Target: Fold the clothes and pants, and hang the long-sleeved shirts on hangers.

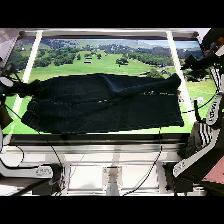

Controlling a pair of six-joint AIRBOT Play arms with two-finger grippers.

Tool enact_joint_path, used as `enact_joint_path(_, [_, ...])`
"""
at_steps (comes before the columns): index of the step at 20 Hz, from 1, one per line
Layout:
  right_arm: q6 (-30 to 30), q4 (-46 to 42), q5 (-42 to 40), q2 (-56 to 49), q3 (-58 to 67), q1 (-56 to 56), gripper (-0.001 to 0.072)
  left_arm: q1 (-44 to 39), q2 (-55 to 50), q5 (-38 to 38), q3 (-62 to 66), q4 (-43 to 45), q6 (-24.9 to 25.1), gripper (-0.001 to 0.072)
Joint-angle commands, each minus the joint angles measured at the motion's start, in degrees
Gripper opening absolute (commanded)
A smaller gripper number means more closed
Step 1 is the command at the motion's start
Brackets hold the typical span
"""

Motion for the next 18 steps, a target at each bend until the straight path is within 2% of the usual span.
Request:
enact_joint_path(1, [-5.16,1.7,-1.36,0.09,0.13,-0.15,0.0452,0.02,7.85,4.17,0.35,-0.09,0.04,0.0142])
enact_joint_path(2, [-6.14,1.73,-1.33,0.2,0.11,-0.31,0.0449,-0.04,10.38,3.85,0.35,-0.09,0.04,0.0142])
enact_joint_path(3, [-6.91,1.49,-0.92,0.39,0.11,-0.57,0.0414,-0.07,12.9,3.1,0.35,-0.11,0.04,0.0141])
enact_joint_path(5, [-11.37,1.16,2.67,0.48,0.04,-1.36,0.0027,-0.22,17.31,1.75,0.33,-0.11,0.02,0.0141])
enact_joint_path(8, [-15.3,1.36,9.16,0.44,-2.36,-3.69,0.0012,-0.22,22.91,1.36,0.33,-0.07,0.02,0.0141])
enact_joint_path(10, [-16.72,7.8,12.9,0.11,-5.81,-7.58,0.0011,-0.22,25.18,-1.2,0.33,-0.09,0.02,0.0141])
enact_joint_path(12, [-16.92,19.23,18.64,-1.49,-8.72,-12.44,0.0015,-0.22,26.25,-5.77,0.31,-0.09,0.04,0.0141])
enact_joint_path(14, [-16.28,22.29,21.9,-3.19,-10.05,-14.34,0.0046,-0.22,26.67,-9.99,0.28,-0.68,0.42,0.0141])
enact_joint_path(16, [-16.31,21.16,21.09,-4.42,-11.3,-13.77,0.0434,-0.22,26.67,-11.82,0.28,-3.85,2.38,0.0141])
enact_joint_path(18, [-16.31,19.61,18.16,-5.86,-11.3,-12.63,0.0437,-0.22,26.67,-11.91,0.28,-7.5,2.62,0.0141])
